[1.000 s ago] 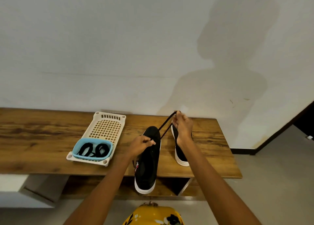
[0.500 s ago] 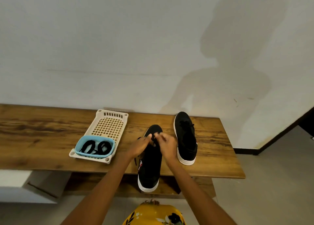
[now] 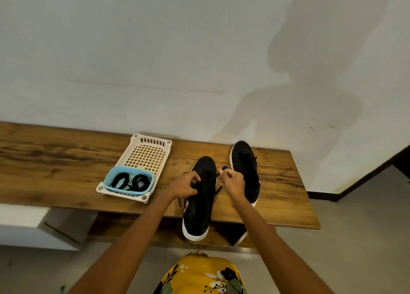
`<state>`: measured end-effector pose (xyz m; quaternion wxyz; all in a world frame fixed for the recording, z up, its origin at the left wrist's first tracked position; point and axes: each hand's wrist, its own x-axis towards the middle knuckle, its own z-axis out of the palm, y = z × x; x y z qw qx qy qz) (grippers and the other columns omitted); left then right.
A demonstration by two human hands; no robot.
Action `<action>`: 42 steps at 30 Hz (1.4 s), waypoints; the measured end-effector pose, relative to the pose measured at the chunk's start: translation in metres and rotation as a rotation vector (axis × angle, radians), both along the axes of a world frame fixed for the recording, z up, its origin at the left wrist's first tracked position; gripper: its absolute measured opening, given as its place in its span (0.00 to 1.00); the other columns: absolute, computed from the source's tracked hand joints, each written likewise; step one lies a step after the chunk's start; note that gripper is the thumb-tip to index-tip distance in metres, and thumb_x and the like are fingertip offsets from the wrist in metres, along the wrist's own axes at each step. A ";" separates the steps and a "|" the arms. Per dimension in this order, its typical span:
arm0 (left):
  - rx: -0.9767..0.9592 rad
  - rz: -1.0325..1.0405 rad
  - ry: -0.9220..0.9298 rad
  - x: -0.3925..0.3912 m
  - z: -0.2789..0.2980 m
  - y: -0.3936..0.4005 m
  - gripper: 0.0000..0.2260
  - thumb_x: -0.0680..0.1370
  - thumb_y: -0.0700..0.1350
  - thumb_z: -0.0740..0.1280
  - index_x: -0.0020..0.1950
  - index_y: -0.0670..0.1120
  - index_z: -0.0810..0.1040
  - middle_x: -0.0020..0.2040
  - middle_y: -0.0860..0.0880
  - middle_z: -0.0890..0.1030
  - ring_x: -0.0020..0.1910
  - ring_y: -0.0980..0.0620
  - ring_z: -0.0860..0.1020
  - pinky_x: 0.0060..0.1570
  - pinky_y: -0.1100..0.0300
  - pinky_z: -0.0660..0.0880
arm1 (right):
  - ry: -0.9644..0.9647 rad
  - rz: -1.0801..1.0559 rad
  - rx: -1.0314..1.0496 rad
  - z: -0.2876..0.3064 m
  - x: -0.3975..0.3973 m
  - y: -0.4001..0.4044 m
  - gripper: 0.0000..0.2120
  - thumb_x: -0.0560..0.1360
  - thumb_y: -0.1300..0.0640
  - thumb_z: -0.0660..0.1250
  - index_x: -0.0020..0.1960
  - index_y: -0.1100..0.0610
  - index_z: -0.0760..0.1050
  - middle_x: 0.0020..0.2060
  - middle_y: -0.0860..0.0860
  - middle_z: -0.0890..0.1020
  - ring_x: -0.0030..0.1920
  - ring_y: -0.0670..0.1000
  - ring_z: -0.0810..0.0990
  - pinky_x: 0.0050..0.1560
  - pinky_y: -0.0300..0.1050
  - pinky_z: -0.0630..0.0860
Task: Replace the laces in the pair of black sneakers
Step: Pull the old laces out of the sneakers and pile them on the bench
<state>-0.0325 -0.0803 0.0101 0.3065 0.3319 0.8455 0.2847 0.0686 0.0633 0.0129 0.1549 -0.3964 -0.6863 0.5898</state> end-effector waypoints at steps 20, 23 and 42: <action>0.093 0.254 0.109 0.027 -0.017 0.003 0.15 0.74 0.40 0.68 0.60 0.47 0.75 0.56 0.49 0.79 0.53 0.53 0.77 0.46 0.64 0.70 | -0.175 0.319 0.619 -0.026 0.031 -0.042 0.23 0.72 0.63 0.65 0.66 0.53 0.68 0.60 0.53 0.69 0.56 0.51 0.74 0.46 0.39 0.74; 0.073 0.282 0.173 0.031 -0.014 0.009 0.11 0.74 0.41 0.68 0.56 0.45 0.76 0.48 0.49 0.80 0.46 0.53 0.77 0.40 0.66 0.70 | -0.306 0.460 0.819 -0.019 0.009 -0.043 0.18 0.75 0.64 0.62 0.63 0.54 0.71 0.60 0.52 0.68 0.60 0.52 0.69 0.45 0.44 0.75; -0.015 0.173 0.332 0.017 -0.014 0.022 0.11 0.77 0.41 0.66 0.59 0.49 0.78 0.56 0.48 0.79 0.49 0.53 0.78 0.43 0.64 0.71 | -0.117 0.022 0.129 -0.035 -0.016 -0.025 0.17 0.81 0.50 0.55 0.37 0.52 0.75 0.37 0.54 0.81 0.41 0.54 0.81 0.48 0.57 0.80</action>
